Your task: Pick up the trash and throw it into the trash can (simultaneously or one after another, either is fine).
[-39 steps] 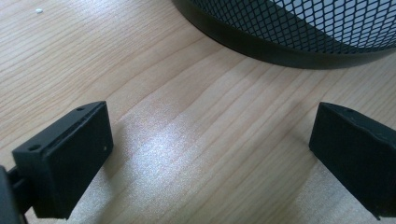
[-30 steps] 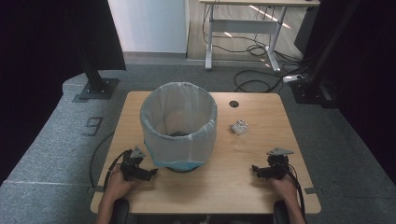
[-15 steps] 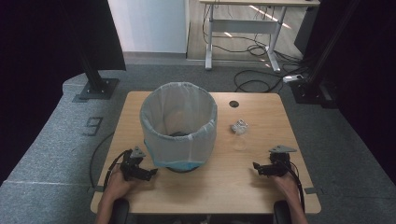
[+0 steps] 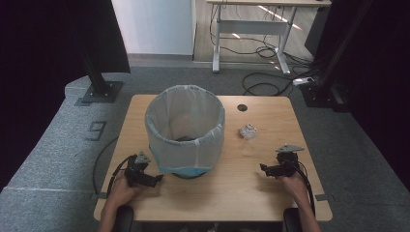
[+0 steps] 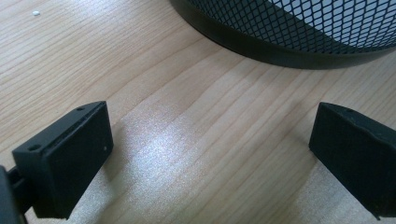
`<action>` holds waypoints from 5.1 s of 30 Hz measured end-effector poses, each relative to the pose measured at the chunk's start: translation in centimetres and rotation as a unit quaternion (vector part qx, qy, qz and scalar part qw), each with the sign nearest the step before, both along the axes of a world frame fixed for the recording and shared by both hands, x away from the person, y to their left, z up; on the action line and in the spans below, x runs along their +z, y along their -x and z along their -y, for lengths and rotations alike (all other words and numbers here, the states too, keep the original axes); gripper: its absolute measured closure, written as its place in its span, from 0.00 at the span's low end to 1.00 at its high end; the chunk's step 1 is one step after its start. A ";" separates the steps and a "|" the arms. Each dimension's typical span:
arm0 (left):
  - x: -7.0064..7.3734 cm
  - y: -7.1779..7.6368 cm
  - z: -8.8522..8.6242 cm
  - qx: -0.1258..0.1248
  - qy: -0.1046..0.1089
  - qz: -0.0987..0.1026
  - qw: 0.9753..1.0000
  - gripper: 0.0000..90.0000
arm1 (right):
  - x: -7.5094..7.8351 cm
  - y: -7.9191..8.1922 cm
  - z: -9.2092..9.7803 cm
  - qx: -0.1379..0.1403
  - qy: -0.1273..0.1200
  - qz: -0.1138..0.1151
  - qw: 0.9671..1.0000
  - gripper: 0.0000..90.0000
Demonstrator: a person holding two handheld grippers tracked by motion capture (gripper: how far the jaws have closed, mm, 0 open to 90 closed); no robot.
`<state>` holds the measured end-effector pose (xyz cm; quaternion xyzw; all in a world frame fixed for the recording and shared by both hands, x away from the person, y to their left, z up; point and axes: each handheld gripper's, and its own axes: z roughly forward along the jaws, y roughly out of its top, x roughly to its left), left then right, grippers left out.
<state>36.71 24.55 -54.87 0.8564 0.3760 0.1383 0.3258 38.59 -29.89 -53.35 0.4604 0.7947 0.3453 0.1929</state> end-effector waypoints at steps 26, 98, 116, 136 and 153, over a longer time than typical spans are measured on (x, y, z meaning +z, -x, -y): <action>0.0 0.0 0.0 0.000 0.001 0.000 1.000 0.00 | 0.8 -4.1 -1.8 0.003 0.002 0.000 1.000 0.00; 0.0 0.0 0.0 -0.001 0.000 0.000 1.000 0.00 | 5.3 -5.6 -5.9 0.092 0.021 -0.010 0.996 0.33; 0.0 0.0 0.0 -0.001 0.000 0.000 1.000 0.00 | 9.5 -4.9 -6.1 0.108 -0.005 -0.008 0.994 0.33; 0.0 0.0 0.0 -0.002 -0.001 0.000 1.000 0.00 | 13.4 -4.9 -7.1 0.136 -0.007 -0.008 0.991 0.33; 0.0 0.0 0.0 -0.002 -0.001 0.000 1.000 0.00 | 17.0 -5.6 -7.9 0.153 -0.031 -0.008 0.988 0.33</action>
